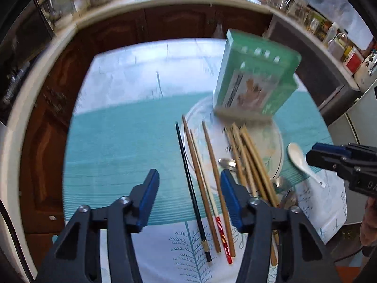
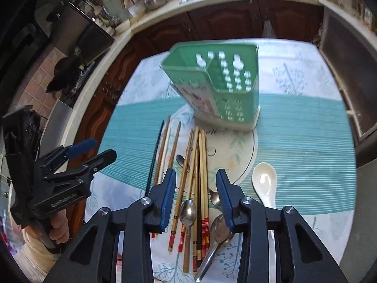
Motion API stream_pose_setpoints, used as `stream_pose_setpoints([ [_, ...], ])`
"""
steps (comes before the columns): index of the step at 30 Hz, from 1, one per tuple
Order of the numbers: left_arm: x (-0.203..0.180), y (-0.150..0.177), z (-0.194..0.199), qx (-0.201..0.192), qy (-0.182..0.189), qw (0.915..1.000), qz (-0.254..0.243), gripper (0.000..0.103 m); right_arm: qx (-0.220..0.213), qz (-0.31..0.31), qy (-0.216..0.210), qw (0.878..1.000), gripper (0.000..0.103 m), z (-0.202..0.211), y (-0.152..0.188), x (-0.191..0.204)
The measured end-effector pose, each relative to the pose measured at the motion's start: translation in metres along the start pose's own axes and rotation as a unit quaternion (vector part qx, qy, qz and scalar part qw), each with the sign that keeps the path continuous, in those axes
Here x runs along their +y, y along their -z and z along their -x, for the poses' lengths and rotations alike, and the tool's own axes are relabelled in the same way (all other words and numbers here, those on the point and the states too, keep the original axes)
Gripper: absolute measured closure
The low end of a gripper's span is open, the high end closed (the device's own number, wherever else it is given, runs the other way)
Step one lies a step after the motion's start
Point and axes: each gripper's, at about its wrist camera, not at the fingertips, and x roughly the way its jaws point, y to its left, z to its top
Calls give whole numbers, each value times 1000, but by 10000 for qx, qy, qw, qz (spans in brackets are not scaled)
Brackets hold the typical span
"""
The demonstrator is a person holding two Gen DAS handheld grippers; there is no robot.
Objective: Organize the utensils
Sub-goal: 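Lower and close the left tool on a black chopstick while the right tool grasps a wooden chopstick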
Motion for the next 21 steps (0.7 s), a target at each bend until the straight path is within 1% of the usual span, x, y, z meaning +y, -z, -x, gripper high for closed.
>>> stream_pose_setpoints([
  [2, 10, 2, -23, 288, 161, 9994, 125, 57, 185, -18, -85, 9998, 70, -26, -4, -6],
  [4, 17, 3, -41, 523, 275, 9980, 231, 68, 358, -78, -199, 9991, 71, -47, -8, -12],
  [6, 23, 4, -56, 709, 403, 9961, 328, 71, 531, -140, -347, 9979, 71, -70, -13, -18],
  [12, 26, 3, -75, 890, 511, 9941, 348, 71, 772, -187, -577, 9952, 72, -117, -21, -25],
  [13, 25, 2, -77, 912, 524, 9939, 331, 71, 797, -200, -591, 9949, 73, -120, -22, -25],
  [16, 20, -1, -84, 1038, 411, 9934, 264, 72, 870, -252, -611, 9940, 80, -138, -25, -30],
  [17, 19, -1, -88, 1099, 385, 9929, 240, 74, 886, -268, -614, 9938, 81, -144, -25, -32],
  [18, 16, -4, -89, 1155, 358, 9924, 223, 79, 894, -273, -619, 9937, 81, -149, -26, -33],
  [19, 15, -5, -93, 1221, 332, 9918, 200, 82, 902, -276, -636, 9935, 82, -147, -24, -32],
  [20, 14, -5, -94, 1227, 309, 9918, 161, 82, 915, -283, -657, 9932, 83, -151, -25, -33],
  [21, 12, -7, -94, 1238, 299, 9918, 107, 83, 920, -263, -545, 9939, 83, -154, -25, -32],
])
